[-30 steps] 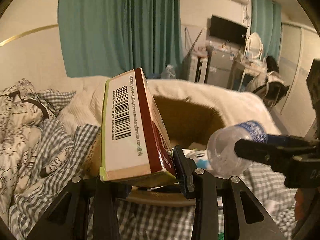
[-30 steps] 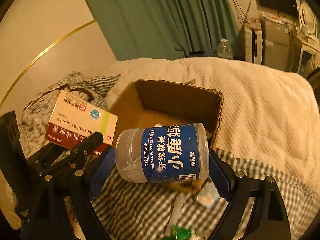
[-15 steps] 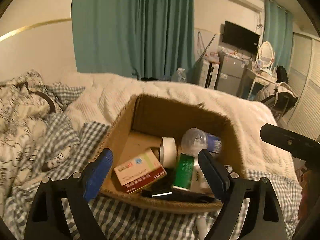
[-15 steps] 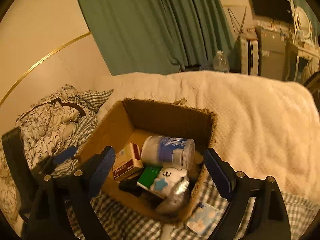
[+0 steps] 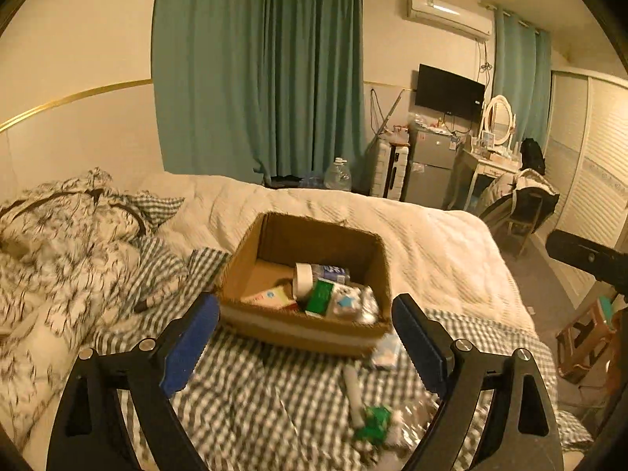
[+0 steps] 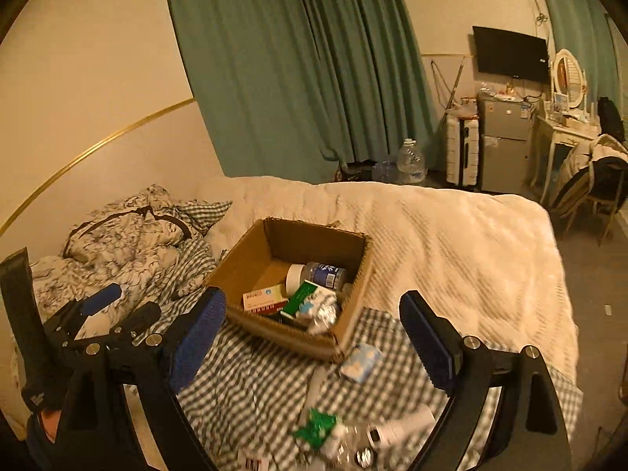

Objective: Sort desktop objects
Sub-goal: 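Carry the capsule box and water bottle into the cardboard box and release both, then move both tools back down to the remaining items on the bed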

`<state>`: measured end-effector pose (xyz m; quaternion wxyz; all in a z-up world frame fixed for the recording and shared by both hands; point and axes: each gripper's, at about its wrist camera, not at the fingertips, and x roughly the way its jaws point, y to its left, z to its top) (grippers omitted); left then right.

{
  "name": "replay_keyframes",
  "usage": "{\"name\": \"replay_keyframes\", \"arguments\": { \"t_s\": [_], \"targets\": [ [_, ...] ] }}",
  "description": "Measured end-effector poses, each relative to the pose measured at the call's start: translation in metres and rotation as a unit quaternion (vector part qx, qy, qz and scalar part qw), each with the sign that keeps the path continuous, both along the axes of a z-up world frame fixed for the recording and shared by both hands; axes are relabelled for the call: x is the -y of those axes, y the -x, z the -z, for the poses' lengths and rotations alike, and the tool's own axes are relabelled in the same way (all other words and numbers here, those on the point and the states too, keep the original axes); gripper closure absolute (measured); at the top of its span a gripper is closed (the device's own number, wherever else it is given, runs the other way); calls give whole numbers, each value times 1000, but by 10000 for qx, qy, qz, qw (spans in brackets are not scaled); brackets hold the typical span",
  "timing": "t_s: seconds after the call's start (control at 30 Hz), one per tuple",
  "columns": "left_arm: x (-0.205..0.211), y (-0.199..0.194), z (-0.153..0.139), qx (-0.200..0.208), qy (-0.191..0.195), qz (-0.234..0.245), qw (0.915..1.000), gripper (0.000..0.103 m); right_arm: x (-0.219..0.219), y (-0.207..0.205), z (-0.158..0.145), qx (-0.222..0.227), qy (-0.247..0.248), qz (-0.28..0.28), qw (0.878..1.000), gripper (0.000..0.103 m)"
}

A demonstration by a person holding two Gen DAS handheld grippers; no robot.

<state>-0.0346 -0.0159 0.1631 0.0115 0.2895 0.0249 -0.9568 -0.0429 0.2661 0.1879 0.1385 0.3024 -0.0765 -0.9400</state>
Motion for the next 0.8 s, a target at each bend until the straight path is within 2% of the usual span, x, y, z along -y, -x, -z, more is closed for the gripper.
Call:
{"name": "replay_keyframes", "arguments": {
  "t_s": [0.1, 0.23, 0.43, 0.53, 0.63, 0.8],
  "targets": [
    [-5, -27, 8, -1, -65, 14, 10000, 11, -10, -30, 5, -24, -93, 43, 9999, 13],
    [-12, -51, 38, 161, -122, 30, 9998, 11, -22, -53, 34, 182, -156, 113, 9996, 13],
    [-18, -69, 112, 662, -204, 70, 9976, 10, -32, -69, 99, 713, -306, 170, 9968, 13],
    [-23, -69, 160, 1070, -201, 77, 9940, 10, -38, -65, 133, 945, -341, 216, 9947, 13],
    [-26, -71, 201, 1386, -374, 160, 9895, 10, -44, -57, 161, 1126, -274, 281, 9929, 13],
    [-36, -72, 269, 1930, -323, 248, 9804, 10, -40, -44, 200, 1114, -479, 300, 9922, 13]
  ]
}}
